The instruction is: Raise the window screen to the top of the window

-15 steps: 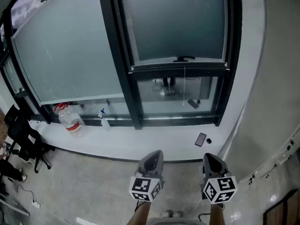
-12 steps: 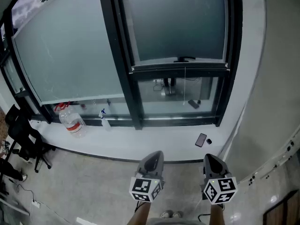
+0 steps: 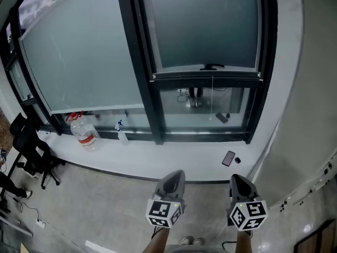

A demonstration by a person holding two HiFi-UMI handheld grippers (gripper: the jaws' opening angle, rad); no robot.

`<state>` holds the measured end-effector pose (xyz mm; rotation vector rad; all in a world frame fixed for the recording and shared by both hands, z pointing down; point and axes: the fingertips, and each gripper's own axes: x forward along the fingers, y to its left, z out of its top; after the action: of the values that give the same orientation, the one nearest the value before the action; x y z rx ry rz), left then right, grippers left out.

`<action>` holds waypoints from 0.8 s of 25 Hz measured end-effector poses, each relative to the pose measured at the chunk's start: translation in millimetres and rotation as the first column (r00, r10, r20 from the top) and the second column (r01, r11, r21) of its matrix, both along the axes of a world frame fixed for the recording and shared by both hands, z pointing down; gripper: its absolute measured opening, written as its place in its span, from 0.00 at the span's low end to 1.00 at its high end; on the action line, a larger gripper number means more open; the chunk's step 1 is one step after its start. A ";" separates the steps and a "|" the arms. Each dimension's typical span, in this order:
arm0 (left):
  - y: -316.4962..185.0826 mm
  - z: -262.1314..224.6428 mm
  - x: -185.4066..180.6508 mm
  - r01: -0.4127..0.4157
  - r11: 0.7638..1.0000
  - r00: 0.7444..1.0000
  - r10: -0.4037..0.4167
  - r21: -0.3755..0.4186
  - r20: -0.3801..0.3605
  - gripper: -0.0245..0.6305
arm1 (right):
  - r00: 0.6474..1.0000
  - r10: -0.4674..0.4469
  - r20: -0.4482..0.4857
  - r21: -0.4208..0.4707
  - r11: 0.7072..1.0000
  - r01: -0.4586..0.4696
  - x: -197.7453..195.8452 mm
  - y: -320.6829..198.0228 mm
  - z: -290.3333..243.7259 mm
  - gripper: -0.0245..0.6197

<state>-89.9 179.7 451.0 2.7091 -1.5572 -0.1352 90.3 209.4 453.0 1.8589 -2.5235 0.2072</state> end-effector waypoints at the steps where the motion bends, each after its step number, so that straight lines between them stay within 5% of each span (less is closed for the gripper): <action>1: 0.6 -0.3 -0.6 0.004 1.000 1.000 -0.004 0.000 -0.001 0.04 | 1.000 -0.003 0.001 -0.002 1.000 0.003 0.2 0.0 -0.1 0.05; 20: -21.1 -9.6 8.1 0.034 0.999 0.999 -0.034 0.032 0.011 0.04 | 0.996 -0.085 -0.018 -0.033 0.996 0.084 3.5 -22.1 11.6 0.05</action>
<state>-81.8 158.6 441.4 2.7121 -1.6187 -0.1464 93.8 187.3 464.6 1.7302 -2.5628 0.2272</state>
